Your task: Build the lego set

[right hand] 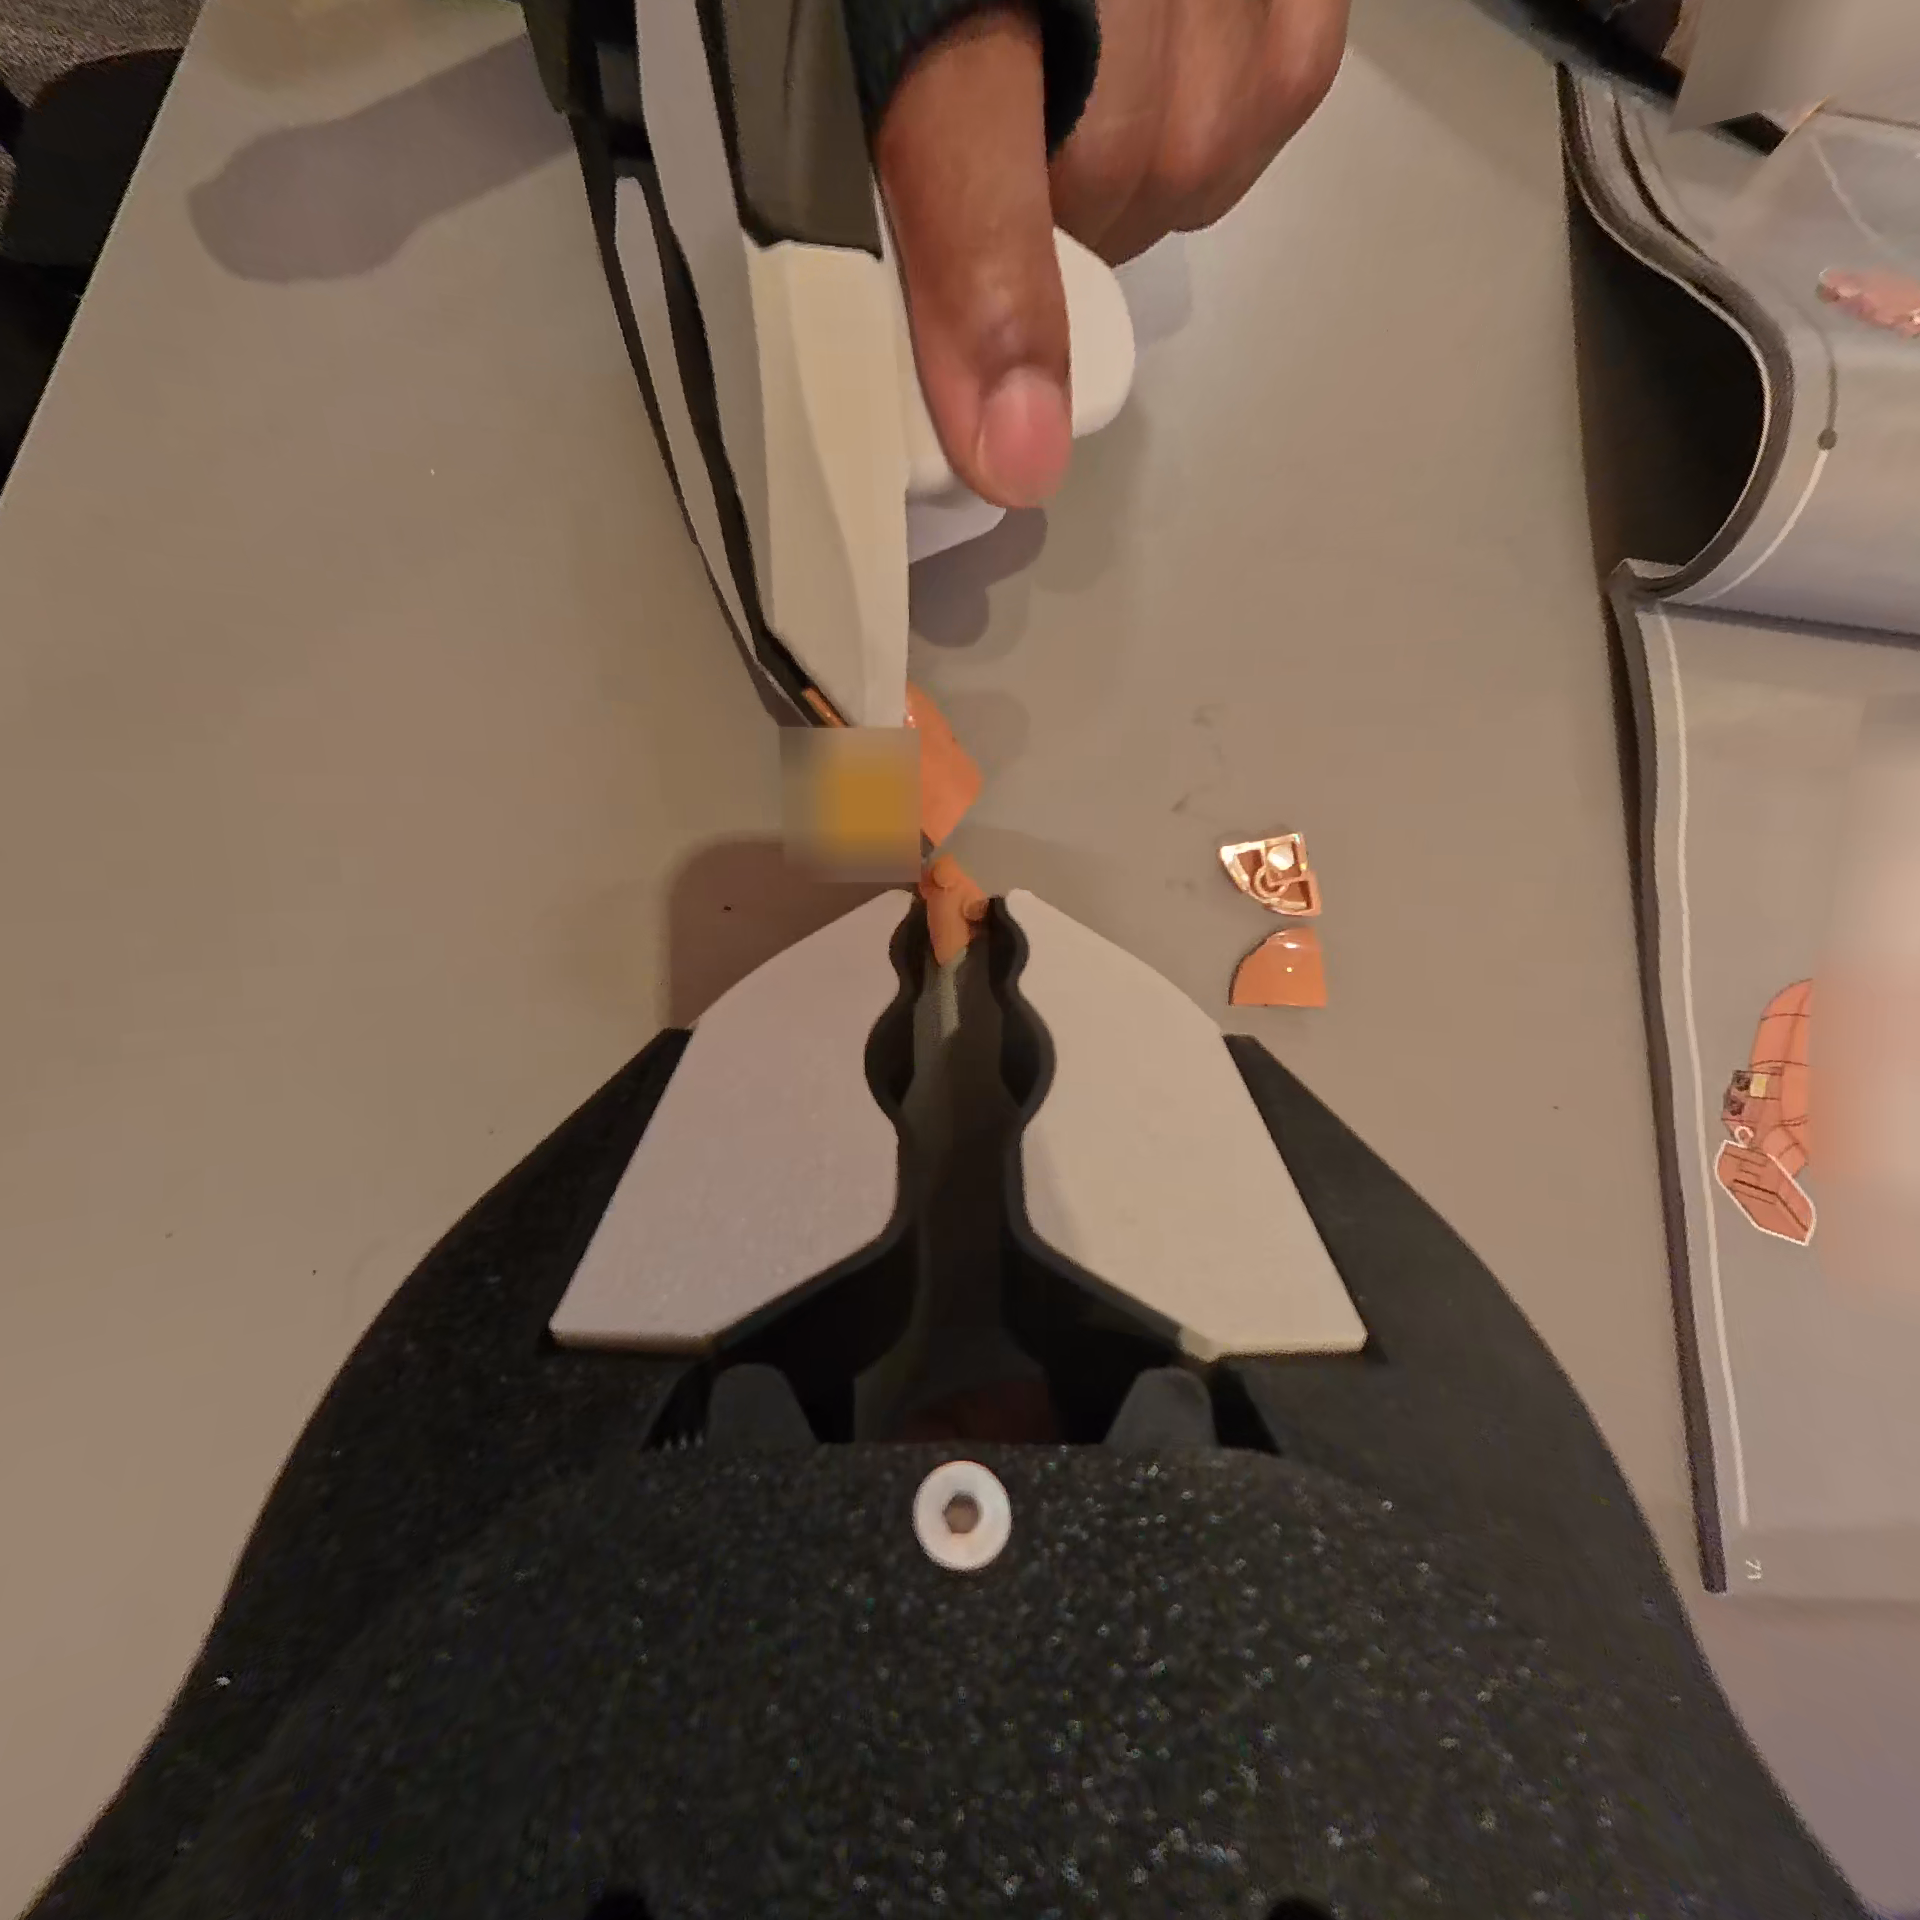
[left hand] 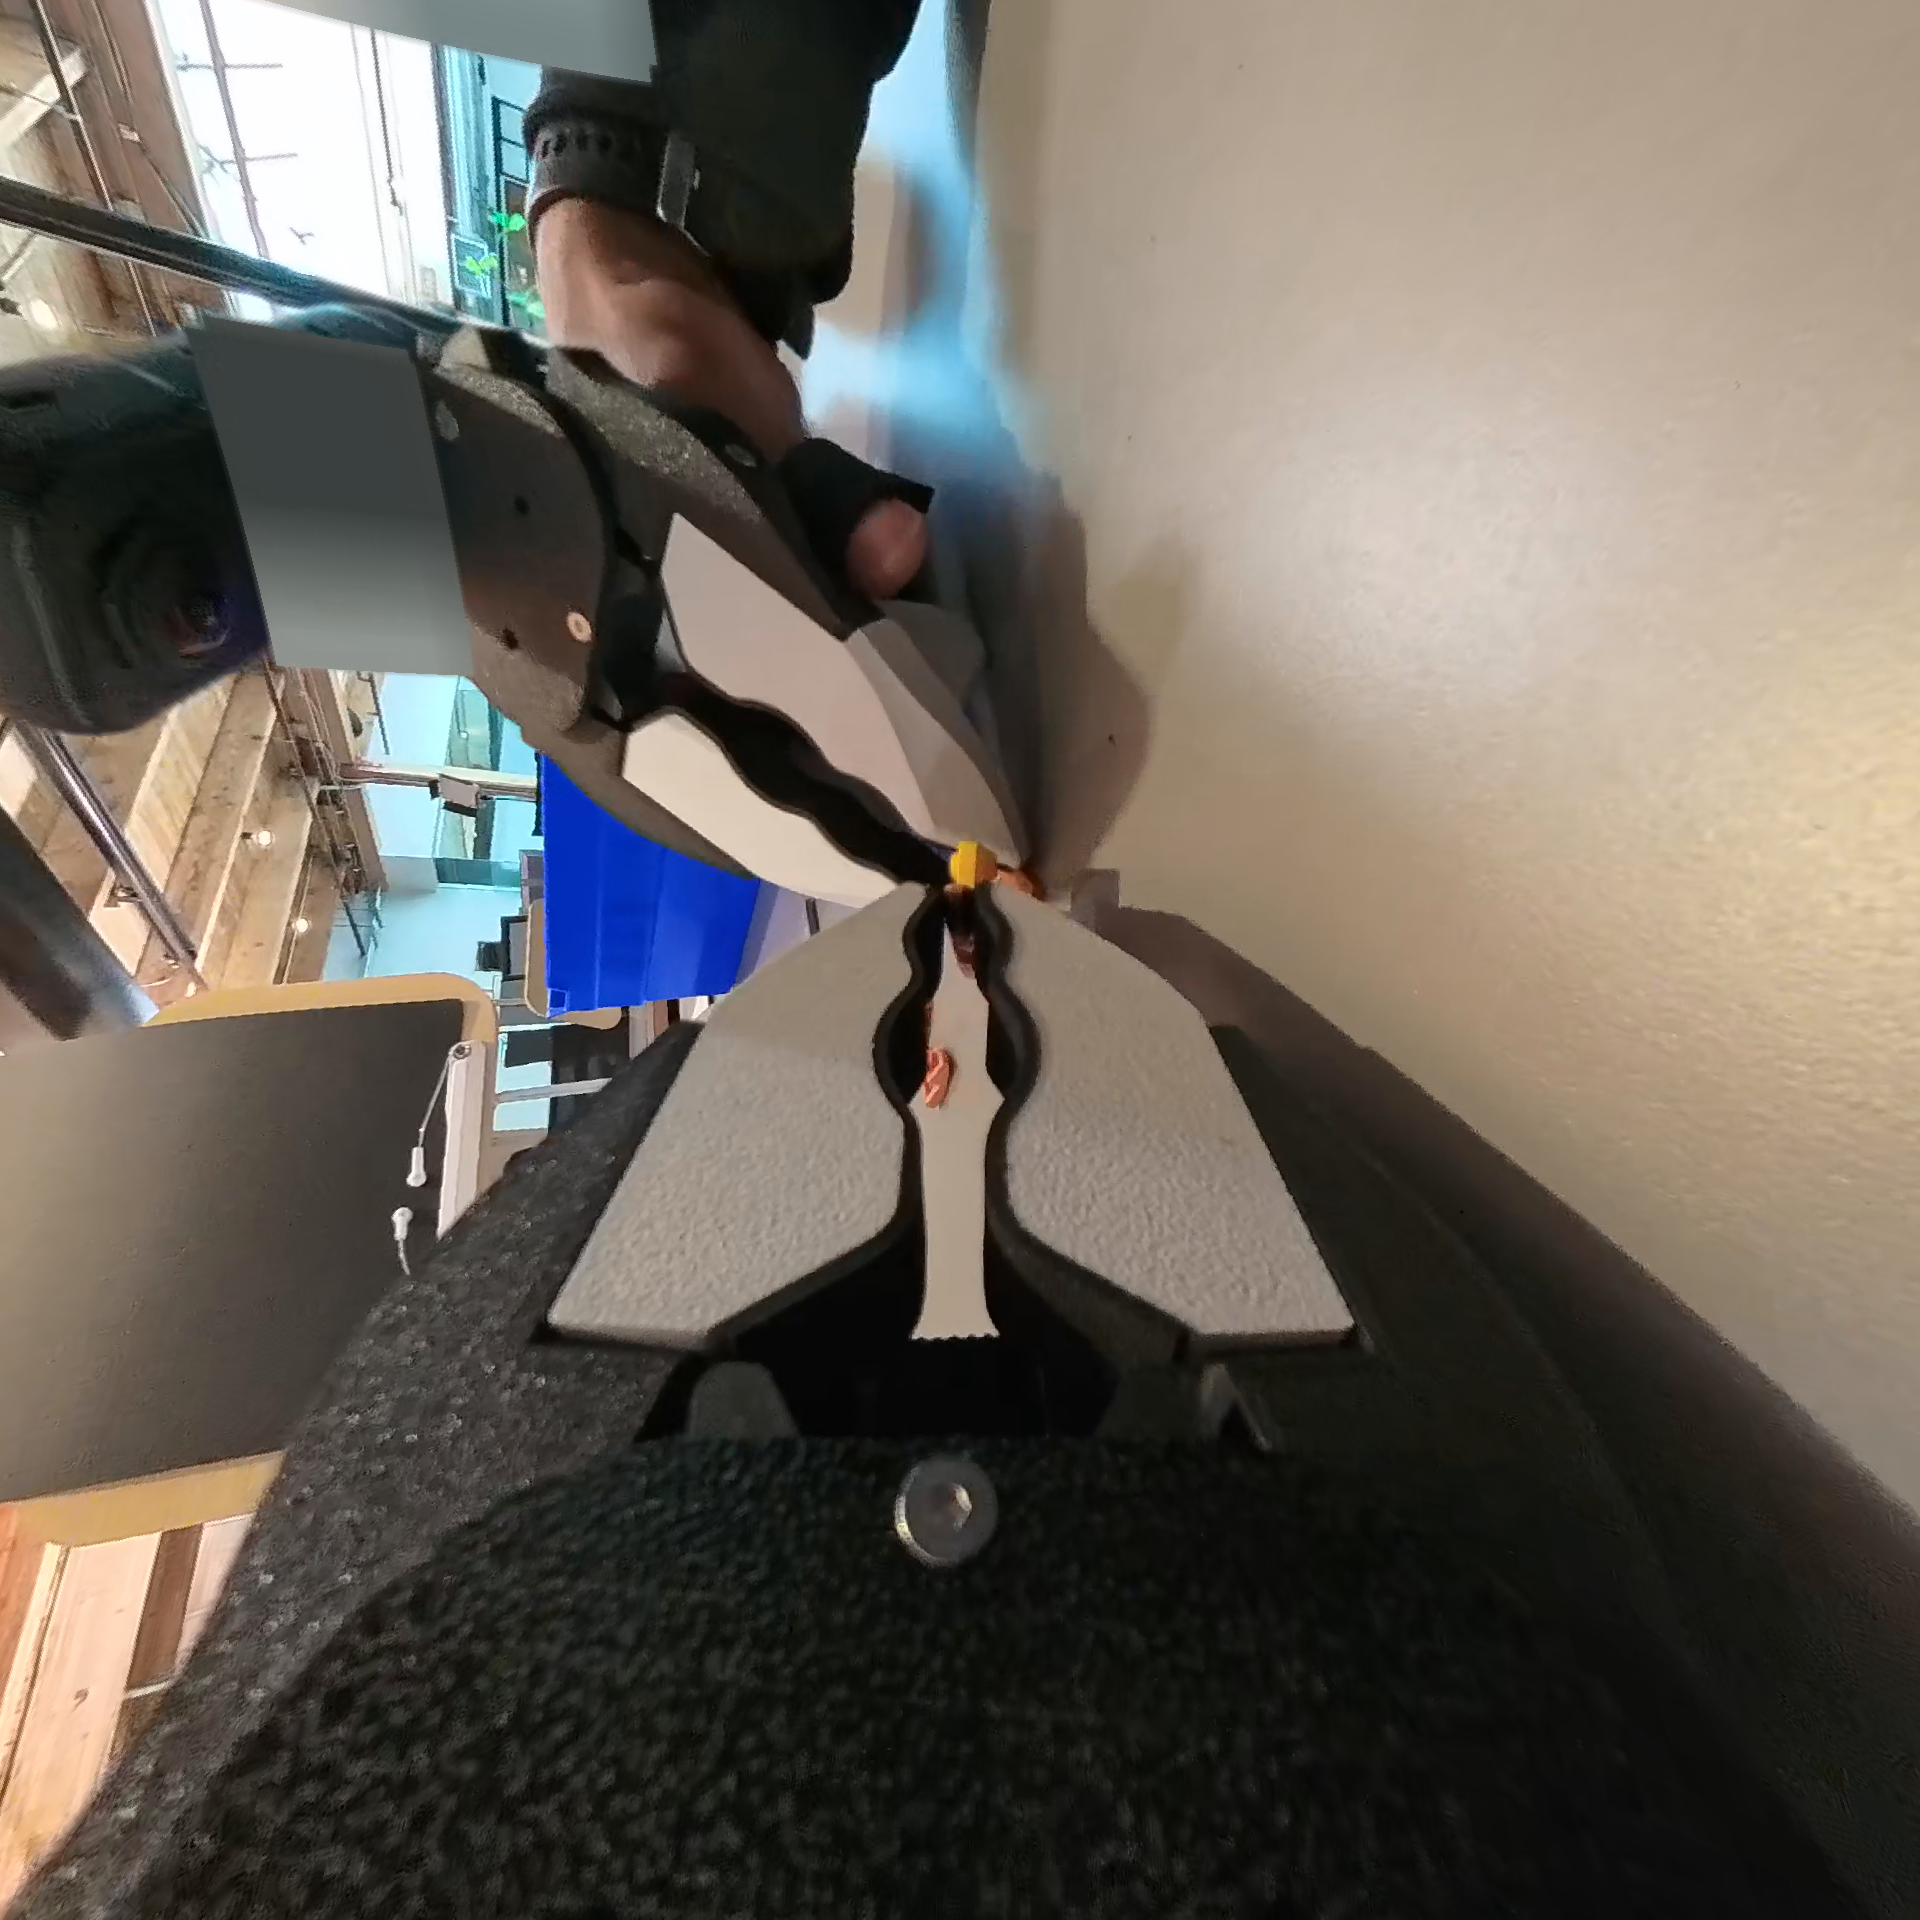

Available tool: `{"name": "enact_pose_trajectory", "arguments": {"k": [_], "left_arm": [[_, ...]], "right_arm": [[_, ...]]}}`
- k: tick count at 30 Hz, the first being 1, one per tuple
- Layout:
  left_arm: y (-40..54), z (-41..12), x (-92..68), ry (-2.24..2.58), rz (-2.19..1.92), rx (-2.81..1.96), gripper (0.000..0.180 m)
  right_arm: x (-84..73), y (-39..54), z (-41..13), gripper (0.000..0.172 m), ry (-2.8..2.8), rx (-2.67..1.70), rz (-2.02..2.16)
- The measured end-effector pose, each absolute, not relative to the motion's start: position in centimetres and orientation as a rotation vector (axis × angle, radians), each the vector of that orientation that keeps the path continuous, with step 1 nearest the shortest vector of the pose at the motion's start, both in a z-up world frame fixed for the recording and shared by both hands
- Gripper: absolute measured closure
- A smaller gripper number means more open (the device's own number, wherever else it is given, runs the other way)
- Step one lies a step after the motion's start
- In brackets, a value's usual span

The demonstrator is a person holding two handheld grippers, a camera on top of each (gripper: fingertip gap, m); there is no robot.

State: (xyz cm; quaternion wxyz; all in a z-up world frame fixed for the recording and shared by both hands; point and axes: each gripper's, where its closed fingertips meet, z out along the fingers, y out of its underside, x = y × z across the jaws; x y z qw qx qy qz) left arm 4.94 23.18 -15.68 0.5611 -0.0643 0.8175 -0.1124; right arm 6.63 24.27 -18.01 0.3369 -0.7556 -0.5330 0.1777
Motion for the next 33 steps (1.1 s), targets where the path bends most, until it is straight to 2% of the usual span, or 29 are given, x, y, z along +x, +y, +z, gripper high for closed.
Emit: {"name": "enact_pose_trajectory", "arguments": {"k": [7, 8, 13, 19, 25, 33], "left_arm": [[23.2, -15.4, 5.1, 1.909, -0.335, -0.206, 0.175], [23.2, -15.2, 5.1, 1.901, -0.358, -0.222, 0.175], [23.3, -14.1, 5.2, 1.851, -0.482, -0.308, 0.175], [24.6, -13.7, 5.4, 1.817, -0.499, -0.409, 0.175], [24.2, -11.7, 5.6, 1.743, -0.803, -0.603, 0.175], [24.6, -9.7, 5.7, 1.646, -1.03, -0.758, 0.176]], "right_arm": [[6.7, 24.2, -17.9, 0.162, -1.355, -2.001, 0.513], [6.8, 24.3, -17.7, 0.172, -1.337, -2.001, 0.53], [7.1, 24.5, -16.9, 0.172, -1.255, -2.01, 0.633], [7.0, 24.6, -16.8, 0.172, -1.287, -1.926, 0.495], [6.7, 25.4, -14.7, 0.156, -1.191, -1.767, 0.459], [5.3, 25.2, -13.1, 0.152, -1.175, -1.634, 0.446]]}}
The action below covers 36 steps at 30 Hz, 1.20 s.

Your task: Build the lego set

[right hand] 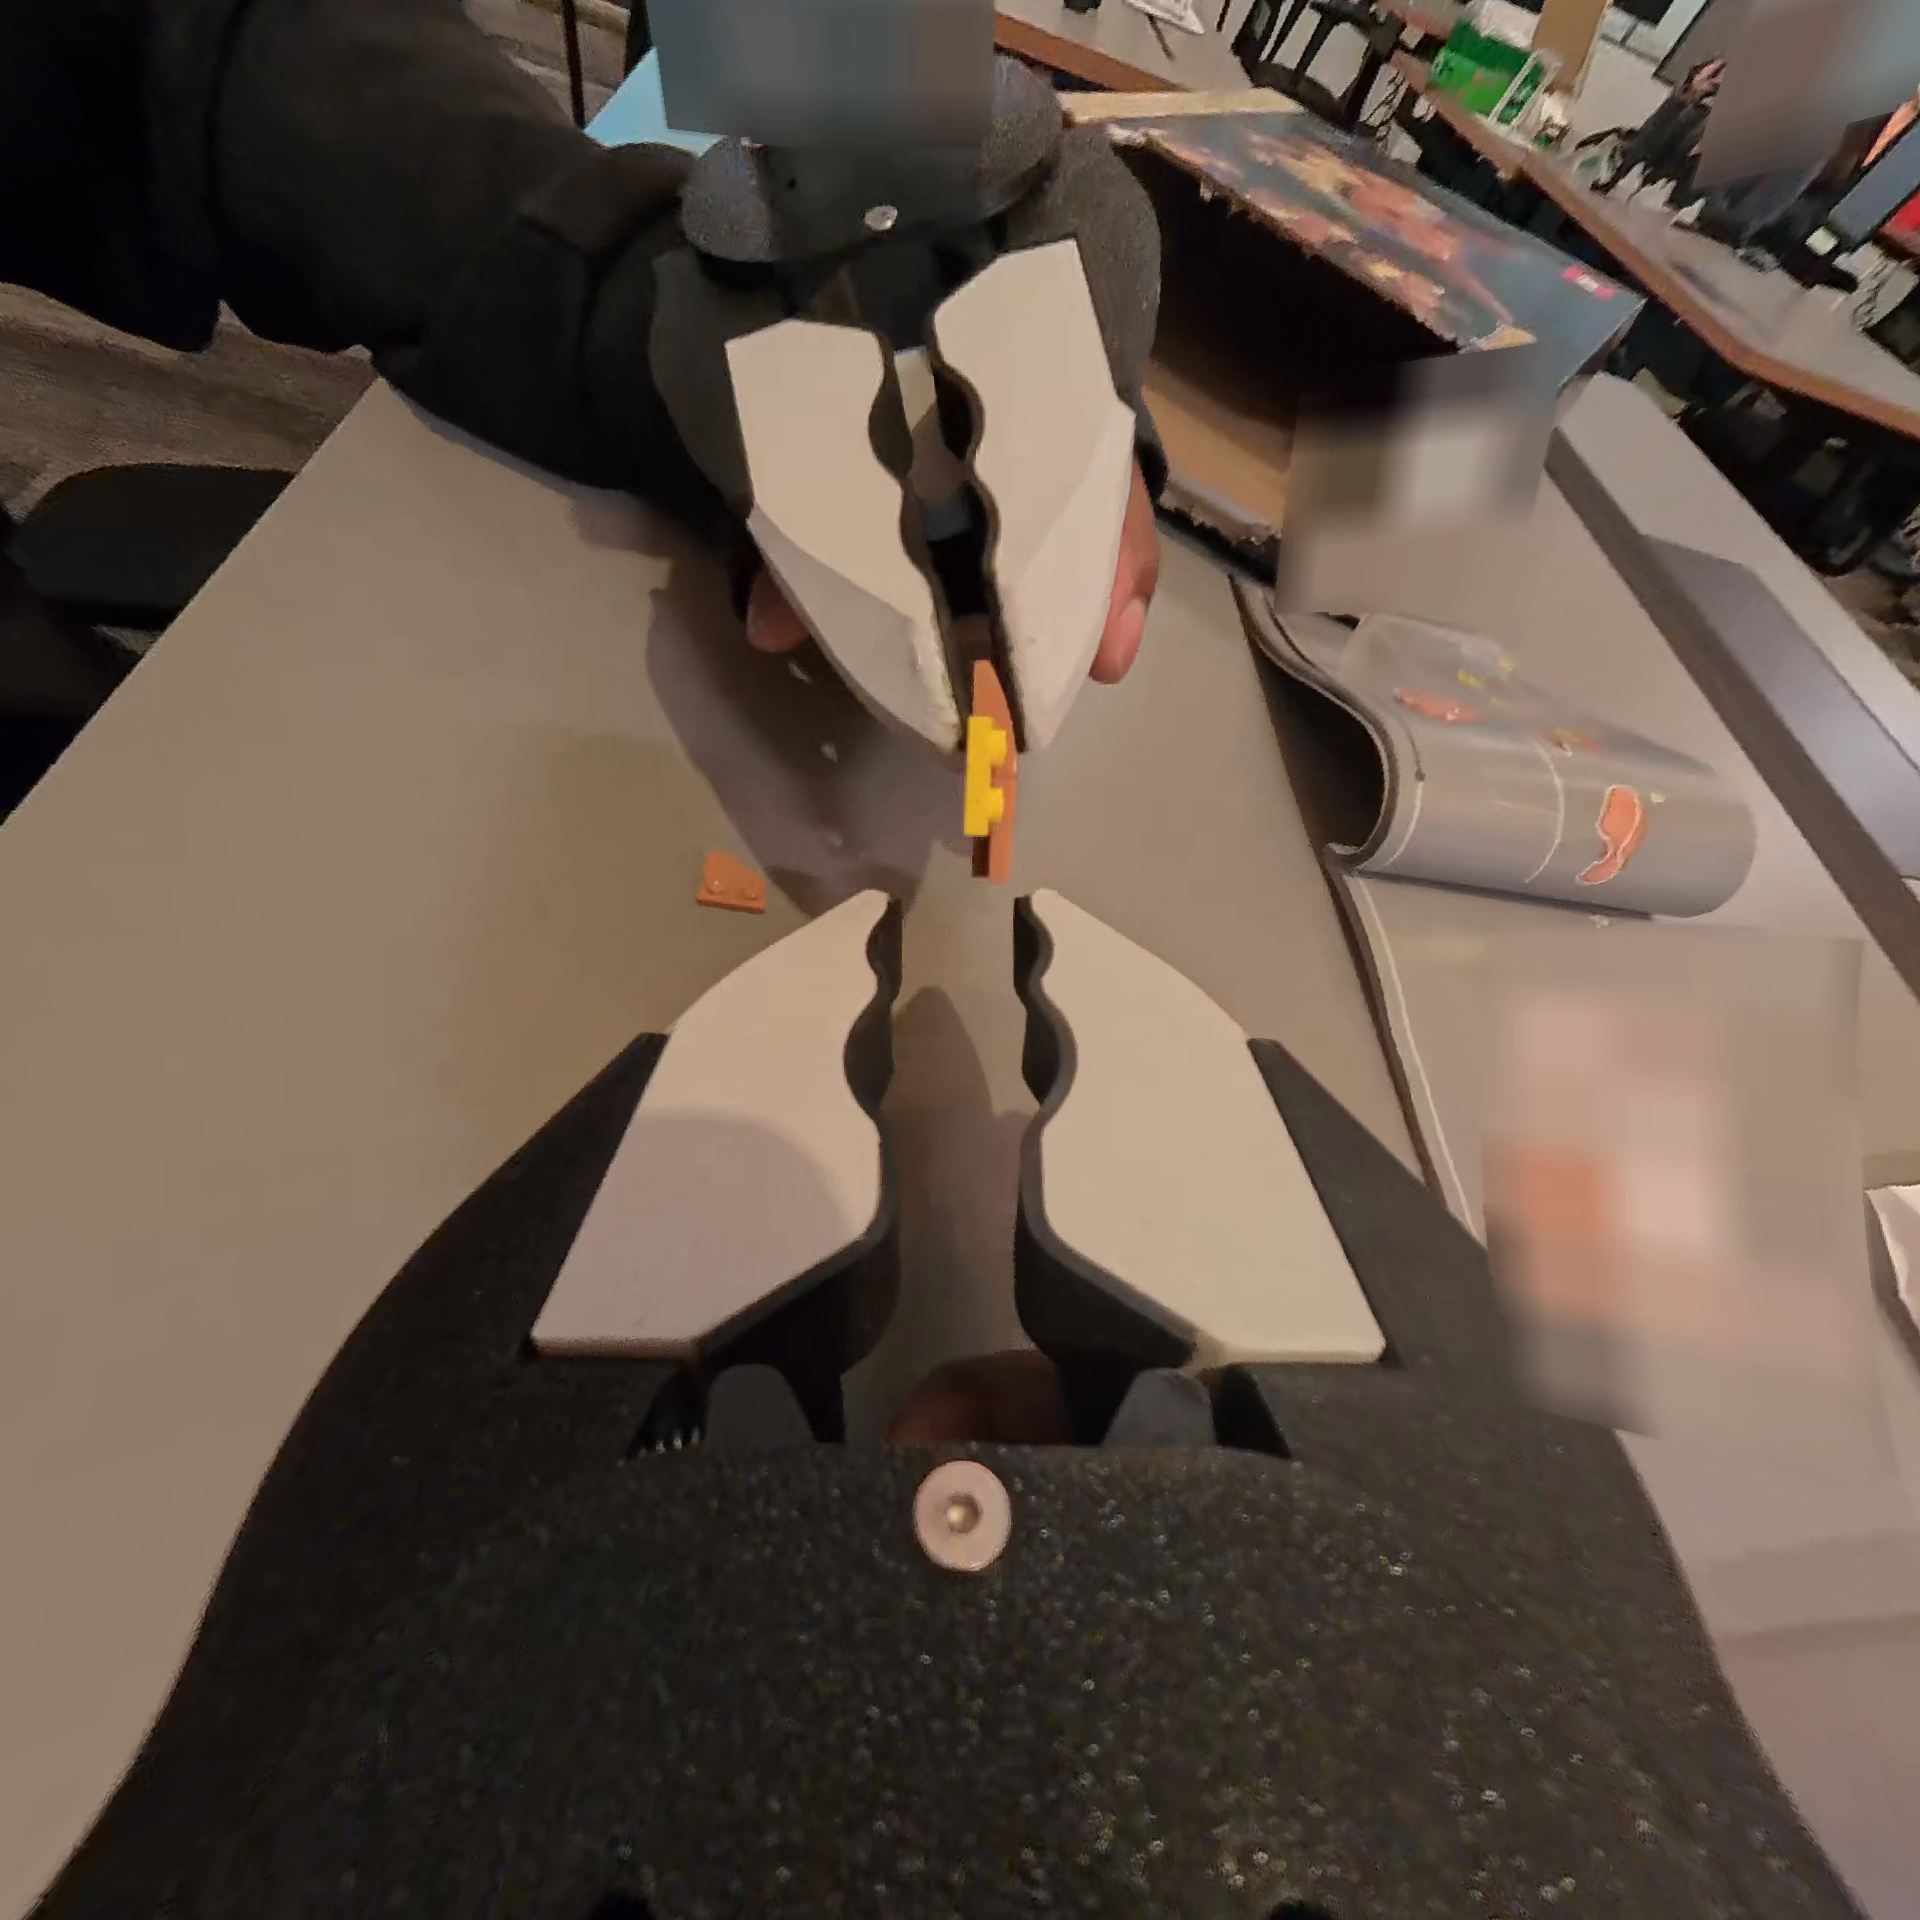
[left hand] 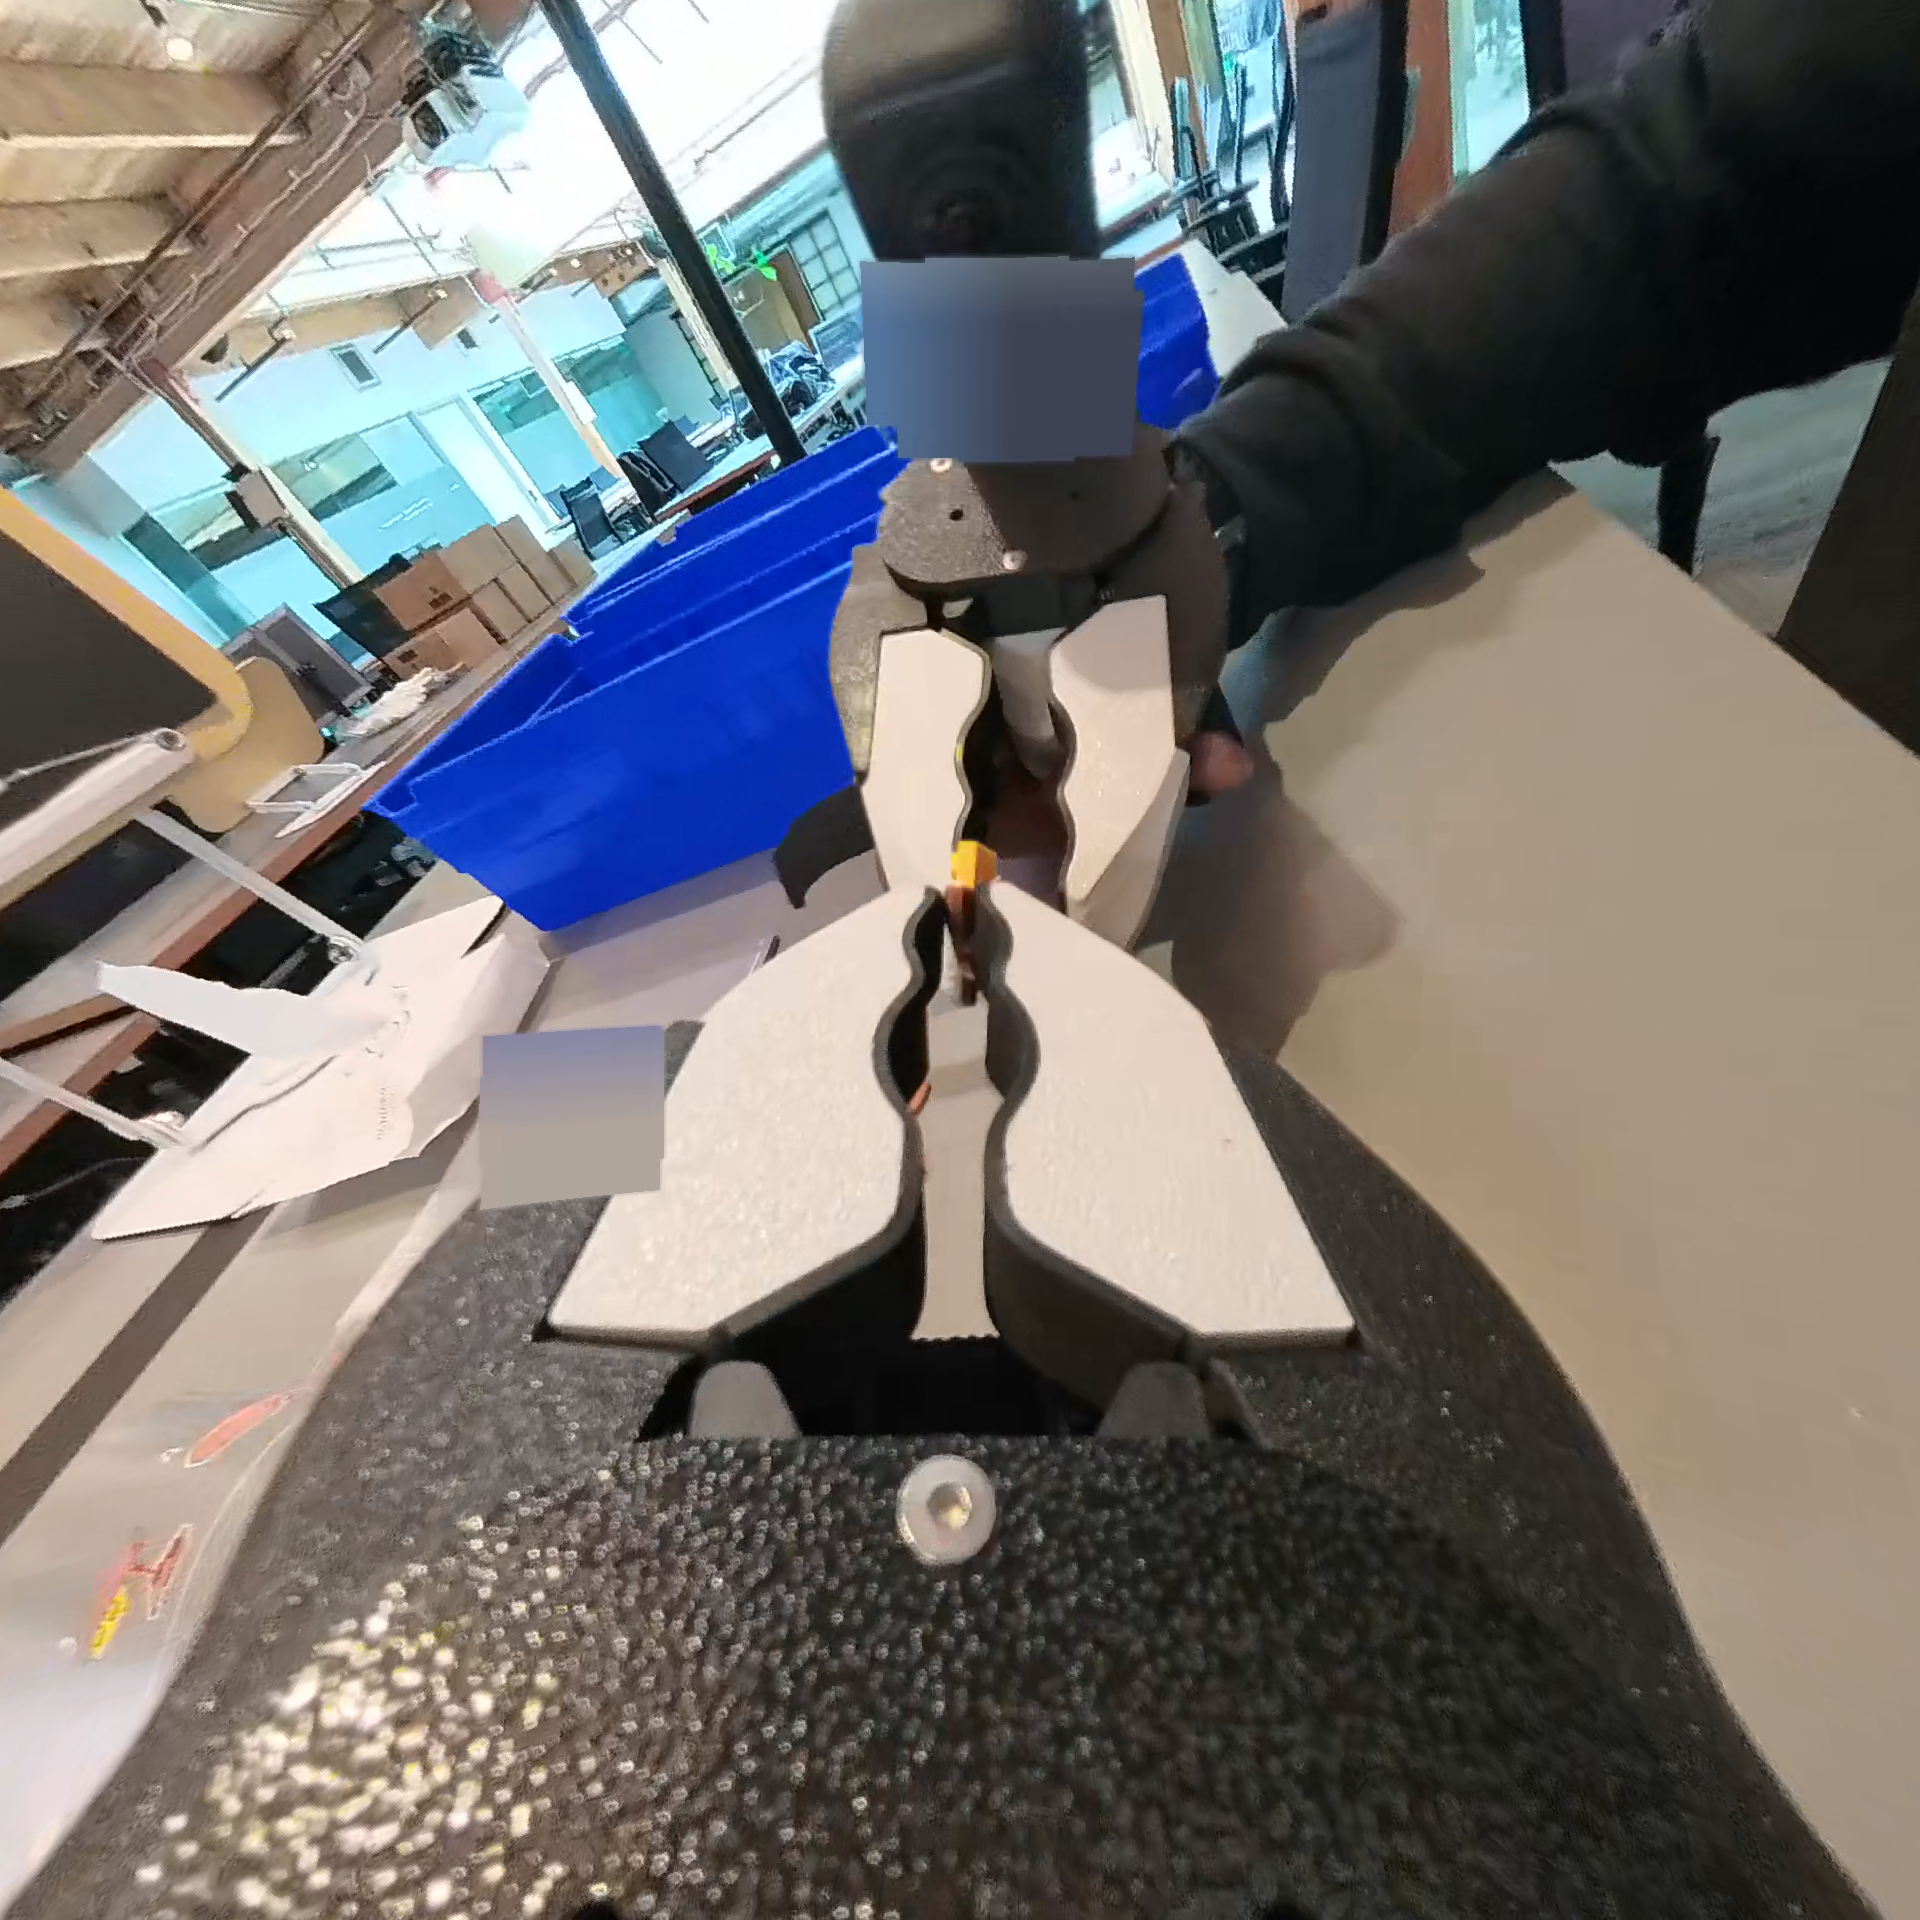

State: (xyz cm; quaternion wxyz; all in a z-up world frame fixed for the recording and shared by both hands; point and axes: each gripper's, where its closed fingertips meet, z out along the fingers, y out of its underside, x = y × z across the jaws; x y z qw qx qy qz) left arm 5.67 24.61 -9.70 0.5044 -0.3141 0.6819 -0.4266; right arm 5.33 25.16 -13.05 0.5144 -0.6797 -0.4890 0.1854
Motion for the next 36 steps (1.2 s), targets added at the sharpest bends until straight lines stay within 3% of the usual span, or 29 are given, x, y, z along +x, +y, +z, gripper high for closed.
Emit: {"name": "enact_pose_trajectory", "arguments": {"k": [9, 16, 22, 28, 36], "left_arm": [[24.4, -9.3, 5.9, 1.628, -1.092, -0.791, 0.174], [24.3, -11.1, 6.2, 1.75, -0.983, -0.803, 0.158], [23.6, -11.9, 6.2, 1.812, -0.938, -0.763, 0.174], [24.2, -9.0, 6.1, 1.633, -1.134, -0.829, 0.175], [24.6, -7.2, 5.8, 1.49, -1.37, -0.894, 0.175]], "right_arm": [[5.3, 25.6, -11.6, 0.167, -1.096, -1.605, 0.461], [5.7, 25.1, -13.4, 0.167, -1.199, -1.712, 0.422], [5.3, 24.6, -13.5, 0.167, -1.261, -1.715, 0.345], [5.5, 24.7, -12.2, 0.15, -1.171, -1.657, 0.374], [4.9, 25.1, -10.3, 0.153, -1.048, -1.604, 0.382]]}}
